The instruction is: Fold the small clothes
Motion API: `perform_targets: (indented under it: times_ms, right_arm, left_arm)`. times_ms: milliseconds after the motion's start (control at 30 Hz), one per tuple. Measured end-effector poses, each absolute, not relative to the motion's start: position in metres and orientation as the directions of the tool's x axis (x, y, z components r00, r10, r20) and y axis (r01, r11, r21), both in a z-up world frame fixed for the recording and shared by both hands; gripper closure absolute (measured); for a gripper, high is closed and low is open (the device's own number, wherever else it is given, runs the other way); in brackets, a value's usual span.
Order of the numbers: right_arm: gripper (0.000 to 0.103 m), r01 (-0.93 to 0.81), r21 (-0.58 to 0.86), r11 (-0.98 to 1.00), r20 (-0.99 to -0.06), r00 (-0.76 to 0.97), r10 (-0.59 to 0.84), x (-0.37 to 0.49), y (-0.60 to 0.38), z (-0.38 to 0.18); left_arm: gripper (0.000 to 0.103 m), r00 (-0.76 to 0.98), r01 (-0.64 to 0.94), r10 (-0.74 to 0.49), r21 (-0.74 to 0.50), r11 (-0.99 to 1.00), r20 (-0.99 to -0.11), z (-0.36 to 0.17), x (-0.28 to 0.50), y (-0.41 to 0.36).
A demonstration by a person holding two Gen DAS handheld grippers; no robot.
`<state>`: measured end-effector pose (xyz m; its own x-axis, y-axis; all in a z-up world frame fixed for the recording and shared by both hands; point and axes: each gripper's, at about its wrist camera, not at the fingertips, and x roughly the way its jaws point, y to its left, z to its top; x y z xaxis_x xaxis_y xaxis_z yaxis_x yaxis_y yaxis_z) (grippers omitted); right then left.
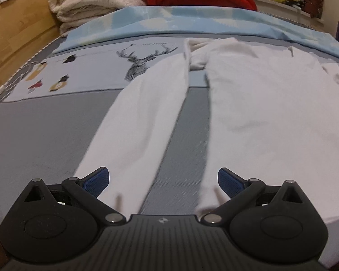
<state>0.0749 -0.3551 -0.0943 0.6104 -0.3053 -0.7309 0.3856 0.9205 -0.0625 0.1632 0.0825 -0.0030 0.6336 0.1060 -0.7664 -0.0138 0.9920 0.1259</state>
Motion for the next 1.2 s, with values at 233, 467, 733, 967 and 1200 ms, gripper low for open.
perform_targets:
  times_ms: [233,467,733,967,1200]
  right_arm:
    - [0.098,0.399,-0.082,0.913,-0.728,0.602,-0.329,0.077,-0.343,-0.095]
    - [0.098,0.387,-0.073,0.919,-0.720,0.617,-0.317,0.074,-0.346,-0.097]
    - [0.098,0.386,-0.050,0.921,-0.689,0.654,-0.312,0.073,-0.349,-0.090]
    - [0.098,0.284,-0.066,0.957,-0.693,0.676,-0.249,0.052,-0.352,-0.088]
    - [0.098,0.296,-0.057,0.953,-0.722,0.648,-0.244,0.052,-0.359,-0.091]
  left_arm:
    - [0.000,0.606,0.122,0.040,0.143,0.982,-0.795,-0.010,0.135,0.073]
    - [0.001,0.618,0.143,0.088,0.221,0.965,-0.782,-0.022,0.140,0.063]
    - [0.098,0.565,0.125,-0.019,0.063,0.990,-0.825,-0.018,0.154,0.066]
    - [0.100,0.532,0.167,0.011,0.118,0.979,-0.847,-0.016,0.111,0.075]
    - [0.098,0.519,0.120,-0.052,0.013,0.993,-0.853,-0.012,0.110,0.081]
